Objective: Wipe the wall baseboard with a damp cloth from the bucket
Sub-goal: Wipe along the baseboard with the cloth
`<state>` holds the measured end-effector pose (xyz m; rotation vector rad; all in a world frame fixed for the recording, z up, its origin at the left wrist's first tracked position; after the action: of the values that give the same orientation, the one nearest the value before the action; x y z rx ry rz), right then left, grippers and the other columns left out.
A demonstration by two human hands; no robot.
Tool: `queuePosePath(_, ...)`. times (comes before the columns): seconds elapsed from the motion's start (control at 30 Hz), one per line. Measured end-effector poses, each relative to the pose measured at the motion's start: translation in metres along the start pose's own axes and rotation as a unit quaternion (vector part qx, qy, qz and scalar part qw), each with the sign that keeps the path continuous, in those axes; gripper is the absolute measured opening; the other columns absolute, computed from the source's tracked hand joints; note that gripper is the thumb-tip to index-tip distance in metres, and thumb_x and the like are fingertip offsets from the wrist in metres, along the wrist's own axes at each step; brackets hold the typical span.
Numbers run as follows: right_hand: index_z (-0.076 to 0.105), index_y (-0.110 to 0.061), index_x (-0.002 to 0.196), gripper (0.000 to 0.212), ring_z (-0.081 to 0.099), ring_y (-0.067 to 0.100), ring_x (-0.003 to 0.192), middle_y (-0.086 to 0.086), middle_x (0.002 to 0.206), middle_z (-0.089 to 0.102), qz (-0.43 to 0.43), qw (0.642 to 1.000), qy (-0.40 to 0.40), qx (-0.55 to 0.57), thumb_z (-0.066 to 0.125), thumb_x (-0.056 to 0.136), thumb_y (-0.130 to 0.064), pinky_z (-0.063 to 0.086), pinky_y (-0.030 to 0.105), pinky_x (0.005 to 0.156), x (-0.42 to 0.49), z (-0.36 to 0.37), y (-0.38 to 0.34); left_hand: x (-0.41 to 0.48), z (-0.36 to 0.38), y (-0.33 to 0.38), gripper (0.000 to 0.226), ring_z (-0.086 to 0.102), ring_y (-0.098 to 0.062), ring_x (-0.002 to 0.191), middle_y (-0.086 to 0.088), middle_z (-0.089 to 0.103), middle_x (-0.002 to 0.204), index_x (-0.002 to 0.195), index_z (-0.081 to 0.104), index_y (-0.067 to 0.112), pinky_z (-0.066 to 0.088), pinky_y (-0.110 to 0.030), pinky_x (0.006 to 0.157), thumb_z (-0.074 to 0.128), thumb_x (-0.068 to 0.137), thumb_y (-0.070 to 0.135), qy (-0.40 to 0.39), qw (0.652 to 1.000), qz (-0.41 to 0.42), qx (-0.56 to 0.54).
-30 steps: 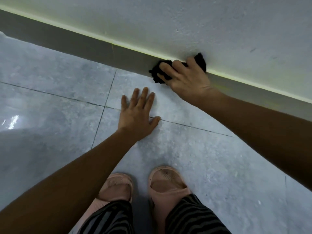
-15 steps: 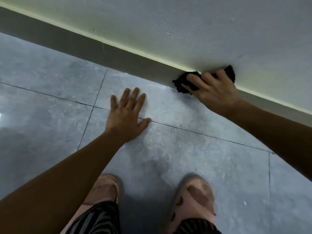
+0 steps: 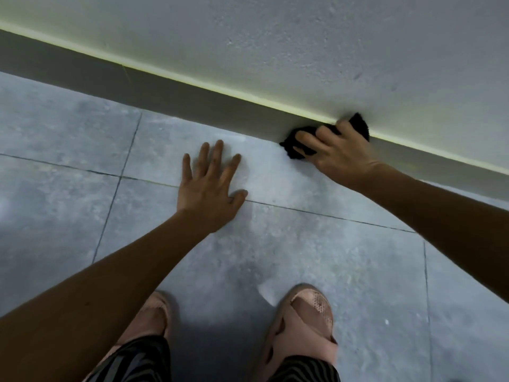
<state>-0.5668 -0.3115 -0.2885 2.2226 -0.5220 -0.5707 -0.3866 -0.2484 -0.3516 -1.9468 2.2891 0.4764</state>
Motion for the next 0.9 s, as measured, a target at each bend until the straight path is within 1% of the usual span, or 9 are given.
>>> queuePosePath(0.07,0.077,-0.025,0.082,0.024,0.038,0.023,0.088,-0.001,0.125,0.061,0.012,1.000,0.017,0.009,0.061,0.072,-0.010,0.025,0.035,0.066,-0.022,0.001,0.014,0.000,0.006,0.018,0.072,-0.020,-0.029,0.145,-0.008,-0.023,0.158,0.150,-0.012,0.030,-0.010,-0.051,0.115,0.020,0.093,0.061,-0.006,0.999,0.037,0.002)
queuePosePath(0.17,0.075,-0.025,0.096,0.036,0.037,0.022,0.086,-0.003,0.123,0.062,0.058,0.996,0.067,-0.011,0.047,0.081,-0.008,0.025,0.035,0.065,-0.029,-0.014,0.026,-0.001,0.014,0.042,0.070,-0.019,-0.028,0.145,-0.007,-0.021,0.158,0.150,-0.010,0.033,-0.009,-0.051,0.115,0.020,0.093,0.060,-0.008,0.996,0.086,0.006)
queuePosePath(0.27,0.069,-0.027,0.113,0.033,0.036,0.021,0.087,-0.002,0.128,0.052,0.105,0.988,0.110,0.011,0.059,0.082,-0.018,0.025,0.036,0.068,-0.001,-0.028,0.019,-0.001,0.020,0.048,0.068,-0.017,-0.028,0.146,-0.006,-0.019,0.159,0.150,-0.008,0.035,-0.007,-0.052,0.115,0.020,0.093,0.060,0.001,0.997,0.082,-0.007)
queuePosePath(0.37,0.065,-0.029,0.120,0.040,0.034,0.021,0.093,-0.003,0.131,0.045,0.096,0.989,0.108,0.023,0.061,0.080,-0.025,0.026,0.037,0.071,0.027,-0.035,0.012,-0.002,0.021,0.050,0.068,-0.016,-0.028,0.146,-0.005,-0.017,0.160,0.150,-0.007,0.035,-0.006,-0.052,0.115,0.020,0.092,0.060,0.012,0.997,0.076,-0.005)
queuePosePath(0.43,0.068,-0.033,0.115,0.037,0.033,0.020,0.096,-0.005,0.134,0.046,0.070,0.994,0.082,0.025,0.058,0.080,-0.027,0.025,0.038,0.073,0.029,-0.029,0.006,-0.002,0.021,0.050,0.068,-0.016,-0.028,0.146,-0.005,-0.018,0.159,0.150,-0.008,0.036,-0.006,-0.052,0.116,0.019,0.092,0.060,0.008,0.997,0.075,-0.001)
queuePosePath(0.53,0.075,-0.028,0.092,0.040,0.037,0.023,0.098,-0.004,0.133,0.056,0.033,0.997,0.051,0.042,0.038,0.081,-0.017,0.027,0.039,0.076,0.012,-0.012,-0.002,-0.003,0.020,0.051,0.068,-0.016,-0.028,0.146,-0.005,-0.018,0.159,0.150,-0.008,0.036,-0.005,-0.053,0.116,0.019,0.092,0.061,0.007,0.997,0.072,0.000)
queuePosePath(0.67,0.076,-0.023,0.078,0.019,0.039,0.025,0.093,0.002,0.129,0.059,0.003,0.999,-0.004,0.036,0.059,0.075,-0.014,0.030,0.038,0.074,-0.038,0.024,-0.002,-0.004,0.020,0.052,0.069,-0.018,-0.028,0.146,-0.006,-0.019,0.159,0.150,-0.008,0.035,-0.007,-0.053,0.116,0.020,0.092,0.060,0.006,0.998,0.066,0.008)
queuePosePath(0.8,0.075,-0.022,0.074,0.016,0.039,0.025,0.088,0.004,0.129,0.051,0.012,0.999,-0.034,0.024,0.066,0.071,-0.009,0.028,0.037,0.070,-0.080,0.040,0.016,-0.003,0.020,0.061,0.069,-0.019,-0.032,0.145,-0.009,-0.018,0.159,0.151,0.000,0.032,-0.009,-0.053,0.114,0.031,0.091,0.050,0.000,0.999,0.043,-0.015)
queuePosePath(0.9,0.075,-0.027,0.091,0.024,0.038,0.022,0.087,0.002,0.128,0.041,0.067,0.997,0.016,0.019,0.065,0.075,-0.012,0.025,0.036,0.066,-0.080,0.028,0.026,0.001,0.019,0.068,0.066,-0.016,-0.031,0.146,-0.011,-0.017,0.159,0.151,0.004,0.034,-0.010,-0.051,0.114,0.030,0.092,0.050,0.010,0.999,0.045,-0.029)
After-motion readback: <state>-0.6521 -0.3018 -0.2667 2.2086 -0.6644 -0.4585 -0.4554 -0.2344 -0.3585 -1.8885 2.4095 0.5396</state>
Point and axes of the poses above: each hand's wrist, its own x-axis towards the middle knuckle, its own z-axis out of the palm, y = z × x, the point moved 7 cm from there along x, towards the middle knuckle
